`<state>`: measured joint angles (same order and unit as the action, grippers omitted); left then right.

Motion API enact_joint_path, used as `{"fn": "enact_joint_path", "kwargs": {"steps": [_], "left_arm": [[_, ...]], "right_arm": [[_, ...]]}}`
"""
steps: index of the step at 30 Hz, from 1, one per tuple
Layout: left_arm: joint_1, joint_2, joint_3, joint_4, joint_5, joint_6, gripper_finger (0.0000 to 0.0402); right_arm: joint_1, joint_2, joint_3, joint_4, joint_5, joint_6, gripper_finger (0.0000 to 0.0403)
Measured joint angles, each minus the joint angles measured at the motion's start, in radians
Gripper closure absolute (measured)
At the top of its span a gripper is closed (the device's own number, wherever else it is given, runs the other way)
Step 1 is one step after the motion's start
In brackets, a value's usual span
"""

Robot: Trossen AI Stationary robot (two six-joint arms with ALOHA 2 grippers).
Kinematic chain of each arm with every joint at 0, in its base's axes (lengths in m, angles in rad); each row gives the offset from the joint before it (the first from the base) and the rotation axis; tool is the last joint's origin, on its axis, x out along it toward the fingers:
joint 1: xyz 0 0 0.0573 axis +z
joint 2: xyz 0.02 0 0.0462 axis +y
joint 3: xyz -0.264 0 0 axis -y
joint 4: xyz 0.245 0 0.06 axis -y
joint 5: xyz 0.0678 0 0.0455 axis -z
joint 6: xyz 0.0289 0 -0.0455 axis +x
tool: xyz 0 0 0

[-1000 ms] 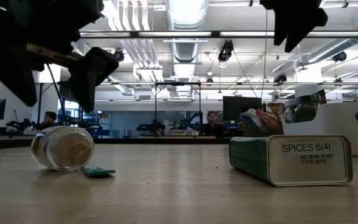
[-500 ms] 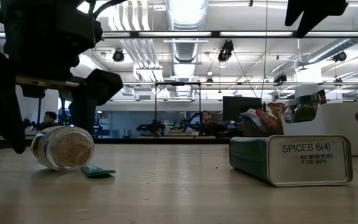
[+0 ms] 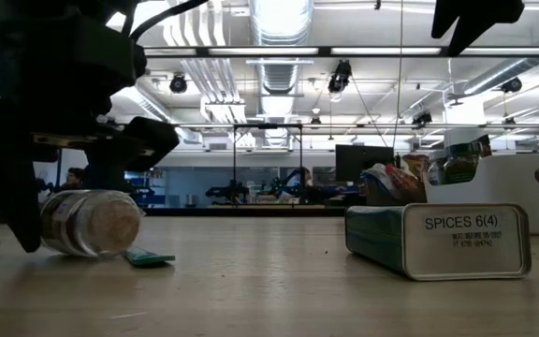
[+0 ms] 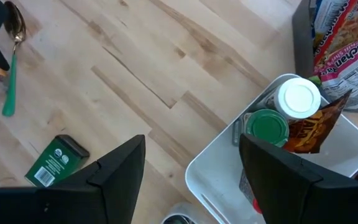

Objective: Pick & Place Food Item
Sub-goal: Put the brown seasoning bottle into the white bin

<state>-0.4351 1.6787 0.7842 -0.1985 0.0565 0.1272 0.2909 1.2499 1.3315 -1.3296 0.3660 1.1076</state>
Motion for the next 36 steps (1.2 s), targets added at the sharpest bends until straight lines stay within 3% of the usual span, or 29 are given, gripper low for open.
{"fn": "enact_joint_path", "kwargs": {"steps": [12, 18, 22, 26, 31, 36], "left_arm": [[0.0, -0.008, -0.018, 0.04, 0.001, -0.255, 0.0227], [0.009, -0.107, -0.012, 0.042, 0.015, -0.396, 0.0227], [0.041, -0.223, -0.012, 0.047, 0.02, -0.488, 0.0227], [0.125, -0.334, -0.012, 0.098, 0.086, -0.708, 0.0227], [0.263, -0.397, -0.012, 0.408, 0.341, -0.924, 0.0227], [0.33, -0.393, -0.001, 0.695, 0.442, -1.062, 0.0227]], "right_arm": [[0.0, 0.0, 0.003, 0.002, -0.001, 0.001, 0.0144], [0.014, -0.004, 0.003, 0.057, -0.002, -0.06, 0.0144], [0.039, -0.006, 0.003, 0.181, -0.003, -0.227, 0.0144], [0.072, -0.004, 0.003, 0.397, -0.008, -0.494, 0.0145], [0.107, 0.008, 0.004, 0.665, -0.009, -0.826, 0.0145], [0.108, 0.024, 0.004, 0.794, -0.008, -0.986, 0.0145]]}}
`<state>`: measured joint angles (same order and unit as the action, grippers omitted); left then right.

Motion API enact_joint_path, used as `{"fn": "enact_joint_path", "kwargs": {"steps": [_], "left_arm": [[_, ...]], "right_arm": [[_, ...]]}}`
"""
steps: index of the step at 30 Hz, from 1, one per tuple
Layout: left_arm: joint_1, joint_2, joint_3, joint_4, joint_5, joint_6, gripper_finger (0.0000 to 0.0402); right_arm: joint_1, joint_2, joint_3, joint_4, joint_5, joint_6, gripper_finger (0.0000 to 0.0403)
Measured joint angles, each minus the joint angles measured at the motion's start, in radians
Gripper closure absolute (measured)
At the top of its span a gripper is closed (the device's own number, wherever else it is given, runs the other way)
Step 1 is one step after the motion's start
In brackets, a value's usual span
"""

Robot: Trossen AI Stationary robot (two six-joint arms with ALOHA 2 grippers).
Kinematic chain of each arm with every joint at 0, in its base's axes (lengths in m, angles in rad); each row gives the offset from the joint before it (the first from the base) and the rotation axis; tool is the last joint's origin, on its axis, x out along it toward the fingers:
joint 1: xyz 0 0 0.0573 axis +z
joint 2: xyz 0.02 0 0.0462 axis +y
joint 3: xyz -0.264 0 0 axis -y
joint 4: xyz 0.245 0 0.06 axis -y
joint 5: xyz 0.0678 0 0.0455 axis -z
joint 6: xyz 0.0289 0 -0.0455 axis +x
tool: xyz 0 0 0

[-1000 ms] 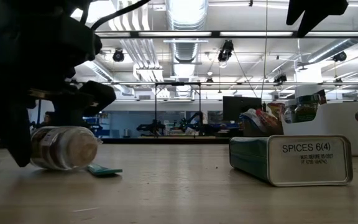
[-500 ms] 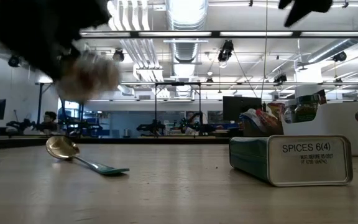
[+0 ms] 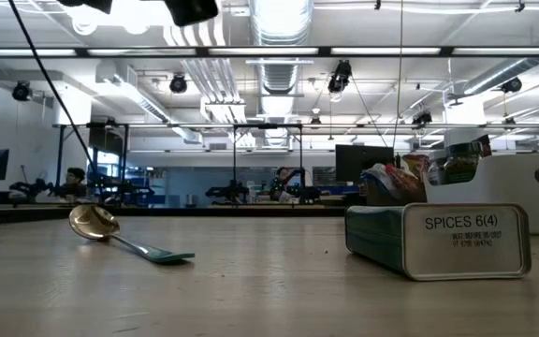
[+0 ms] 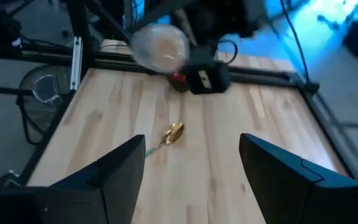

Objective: Pick & Place Food Item
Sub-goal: Put the brown seasoning bottle into the white bin

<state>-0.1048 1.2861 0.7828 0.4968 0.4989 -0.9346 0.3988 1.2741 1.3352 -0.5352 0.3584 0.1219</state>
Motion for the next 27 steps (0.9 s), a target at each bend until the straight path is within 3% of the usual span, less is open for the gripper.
{"fn": "enact_joint_path", "kwargs": {"steps": [5, 15, 24, 27], "left_arm": [[0.042, 0.038, 0.062, -0.06, 0.021, -0.018, 0.0227], [0.077, 0.165, 0.199, -0.077, 0.178, -0.005, 0.0227], [0.095, 0.198, 0.24, -0.08, 0.211, 0.038, 0.0227], [0.102, 0.198, 0.245, -0.076, 0.216, 0.041, 0.0227]], "right_arm": [[-0.008, 0.03, 0.021, 0.056, -0.001, -0.083, 0.0145], [-0.039, 0.161, 0.176, 0.002, -0.054, -0.18, 0.0145], [-0.059, 0.214, 0.236, -0.057, -0.177, -0.174, 0.0144], [-0.06, 0.222, 0.235, -0.053, -0.174, -0.174, 0.0144]]}}
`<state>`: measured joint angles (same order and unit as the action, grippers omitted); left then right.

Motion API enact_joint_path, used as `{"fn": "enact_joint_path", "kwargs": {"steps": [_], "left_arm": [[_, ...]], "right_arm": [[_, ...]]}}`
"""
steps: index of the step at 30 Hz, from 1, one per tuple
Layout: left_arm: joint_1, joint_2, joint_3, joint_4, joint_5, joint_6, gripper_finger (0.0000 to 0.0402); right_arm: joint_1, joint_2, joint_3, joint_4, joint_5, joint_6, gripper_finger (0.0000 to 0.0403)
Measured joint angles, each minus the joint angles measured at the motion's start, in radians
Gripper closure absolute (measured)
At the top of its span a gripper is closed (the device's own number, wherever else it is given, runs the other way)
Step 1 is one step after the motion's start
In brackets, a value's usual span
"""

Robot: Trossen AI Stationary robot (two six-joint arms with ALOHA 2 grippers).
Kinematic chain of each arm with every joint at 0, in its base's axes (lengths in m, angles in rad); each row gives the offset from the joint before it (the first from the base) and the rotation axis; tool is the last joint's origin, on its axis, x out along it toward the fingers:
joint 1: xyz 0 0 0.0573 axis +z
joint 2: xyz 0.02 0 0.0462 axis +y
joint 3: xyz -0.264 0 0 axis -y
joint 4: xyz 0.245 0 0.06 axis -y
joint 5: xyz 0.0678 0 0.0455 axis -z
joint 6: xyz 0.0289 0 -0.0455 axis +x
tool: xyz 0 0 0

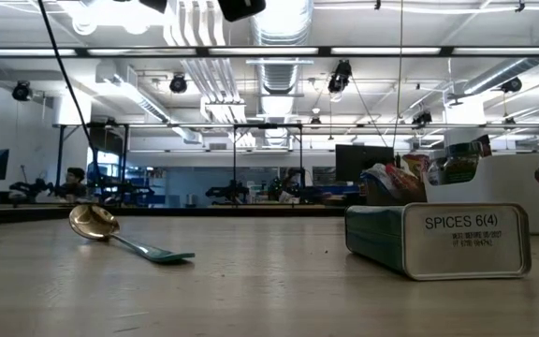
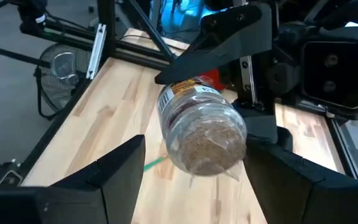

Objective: Pick & Place Food Item
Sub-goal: Put the brown seasoning bottle into the white bin

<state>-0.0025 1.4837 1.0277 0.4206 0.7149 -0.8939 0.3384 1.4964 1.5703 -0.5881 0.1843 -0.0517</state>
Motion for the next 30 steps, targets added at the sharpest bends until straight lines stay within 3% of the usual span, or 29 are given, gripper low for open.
{"fn": "enact_joint_path", "kwargs": {"steps": [17, 25, 30], "left_arm": [[0.003, 0.0, 0.001, 0.002, 0.004, 0.03, 0.0227], [0.003, 0.0, 0.001, 0.003, 0.01, 0.03, 0.0227], [0.003, 0.0, 0.001, 0.004, 0.008, 0.03, 0.0227]], "right_arm": [[-0.012, 0.027, 0.027, 0.046, -0.009, -0.012, 0.0147], [-0.012, 0.027, 0.027, 0.046, -0.011, -0.01, 0.0236], [-0.012, 0.027, 0.027, 0.045, -0.011, -0.019, 0.0237]]}}
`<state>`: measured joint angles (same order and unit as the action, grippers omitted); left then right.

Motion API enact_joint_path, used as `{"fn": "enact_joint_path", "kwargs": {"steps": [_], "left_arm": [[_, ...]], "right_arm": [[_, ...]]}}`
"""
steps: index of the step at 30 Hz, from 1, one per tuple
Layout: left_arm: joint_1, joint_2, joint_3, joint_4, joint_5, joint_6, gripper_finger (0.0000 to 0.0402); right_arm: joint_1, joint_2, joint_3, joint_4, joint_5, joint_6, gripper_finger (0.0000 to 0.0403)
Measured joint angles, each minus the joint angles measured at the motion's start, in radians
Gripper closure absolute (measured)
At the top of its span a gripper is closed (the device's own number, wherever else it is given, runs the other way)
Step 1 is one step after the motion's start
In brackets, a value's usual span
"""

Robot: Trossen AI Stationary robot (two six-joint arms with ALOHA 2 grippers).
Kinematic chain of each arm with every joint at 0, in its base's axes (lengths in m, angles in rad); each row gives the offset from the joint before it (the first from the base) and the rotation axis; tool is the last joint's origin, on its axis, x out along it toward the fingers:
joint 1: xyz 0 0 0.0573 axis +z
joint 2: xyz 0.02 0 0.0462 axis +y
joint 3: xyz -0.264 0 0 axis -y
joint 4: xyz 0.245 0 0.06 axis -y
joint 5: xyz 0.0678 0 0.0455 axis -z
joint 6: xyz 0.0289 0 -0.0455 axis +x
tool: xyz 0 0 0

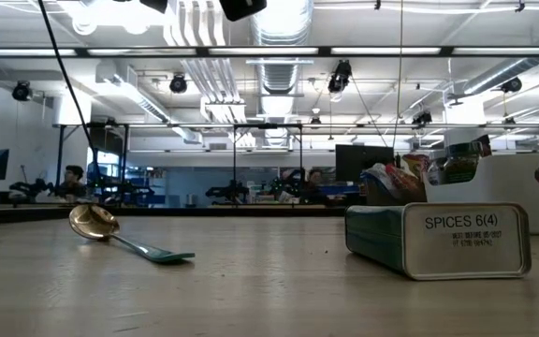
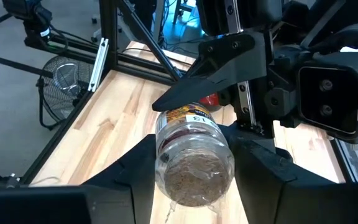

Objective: Pick & Place Food Item
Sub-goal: Put the brown seasoning bottle into the white bin

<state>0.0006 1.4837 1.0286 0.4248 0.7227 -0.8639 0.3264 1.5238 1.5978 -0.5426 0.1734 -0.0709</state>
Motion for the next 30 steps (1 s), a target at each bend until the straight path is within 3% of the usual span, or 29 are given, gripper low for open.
{"fn": "enact_joint_path", "kwargs": {"steps": [10, 16, 20, 25, 30], "left_arm": [[-0.001, 0.0, 0.021, -0.005, -0.002, -0.001, 0.0223], [0.001, -0.001, 0.035, 0.0, -0.013, -0.001, 0.0105], [0.002, -0.002, 0.035, -0.005, -0.016, 0.0, 0.0052], [0.022, -0.012, 0.035, -0.059, -0.027, 0.0, 0.0032], [0.057, -0.059, 0.034, -0.24, -0.006, 0.03, 0.003]], "right_arm": [[0.001, -0.002, 0.002, 0.005, 0.003, 0.008, 0.0237], [0.0, -0.008, 0.0, -0.003, 0.013, 0.042, 0.0237], [0.0, -0.015, -0.001, -0.021, 0.013, 0.07, 0.0237], [0.0, -0.021, 0.013, -0.128, 0.065, 0.123, 0.0237], [-0.01, -0.029, 0.049, -0.339, 0.089, 0.215, 0.0237]]}}
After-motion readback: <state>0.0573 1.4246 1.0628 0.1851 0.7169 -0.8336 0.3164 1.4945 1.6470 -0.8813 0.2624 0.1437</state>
